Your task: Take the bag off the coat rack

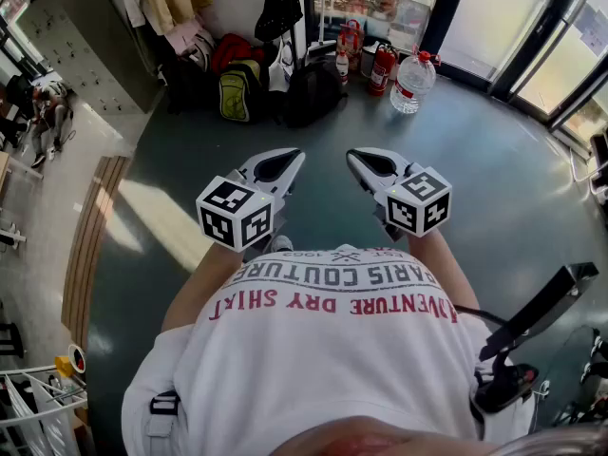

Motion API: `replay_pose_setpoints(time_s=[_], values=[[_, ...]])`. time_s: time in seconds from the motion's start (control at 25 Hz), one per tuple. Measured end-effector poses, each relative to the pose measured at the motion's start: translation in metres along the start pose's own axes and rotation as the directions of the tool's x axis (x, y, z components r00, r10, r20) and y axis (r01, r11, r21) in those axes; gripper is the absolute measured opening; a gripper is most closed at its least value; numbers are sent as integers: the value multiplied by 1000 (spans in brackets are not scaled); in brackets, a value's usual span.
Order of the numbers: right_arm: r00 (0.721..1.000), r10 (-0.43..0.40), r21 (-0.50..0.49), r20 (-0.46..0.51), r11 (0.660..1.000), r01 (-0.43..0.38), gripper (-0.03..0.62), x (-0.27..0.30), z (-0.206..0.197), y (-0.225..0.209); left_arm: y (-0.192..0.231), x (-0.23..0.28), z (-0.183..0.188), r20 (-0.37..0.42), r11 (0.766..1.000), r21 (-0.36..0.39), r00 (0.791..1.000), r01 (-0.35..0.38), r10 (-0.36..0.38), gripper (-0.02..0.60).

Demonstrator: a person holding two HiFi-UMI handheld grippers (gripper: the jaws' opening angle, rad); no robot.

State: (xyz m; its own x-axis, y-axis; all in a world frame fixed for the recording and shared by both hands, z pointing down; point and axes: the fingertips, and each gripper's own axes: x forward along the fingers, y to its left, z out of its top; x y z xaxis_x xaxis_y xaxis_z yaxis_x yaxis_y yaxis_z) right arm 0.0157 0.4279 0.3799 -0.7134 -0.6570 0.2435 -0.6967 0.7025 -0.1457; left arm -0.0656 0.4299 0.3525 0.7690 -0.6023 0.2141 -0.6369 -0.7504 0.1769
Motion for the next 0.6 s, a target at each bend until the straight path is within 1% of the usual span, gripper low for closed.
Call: replay_pose_setpoints(time_s=[0.24, 0.6], values=[[1000, 9, -12, -2, 1000, -9, 2, 8, -2, 1, 5, -1, -3, 0, 1000, -1, 1000, -9, 9, 2], [1000, 23, 7, 7, 1000, -23, 2, 10, -1, 1, 6, -1, -1, -2, 1000, -3, 1000, -20, 20, 2]])
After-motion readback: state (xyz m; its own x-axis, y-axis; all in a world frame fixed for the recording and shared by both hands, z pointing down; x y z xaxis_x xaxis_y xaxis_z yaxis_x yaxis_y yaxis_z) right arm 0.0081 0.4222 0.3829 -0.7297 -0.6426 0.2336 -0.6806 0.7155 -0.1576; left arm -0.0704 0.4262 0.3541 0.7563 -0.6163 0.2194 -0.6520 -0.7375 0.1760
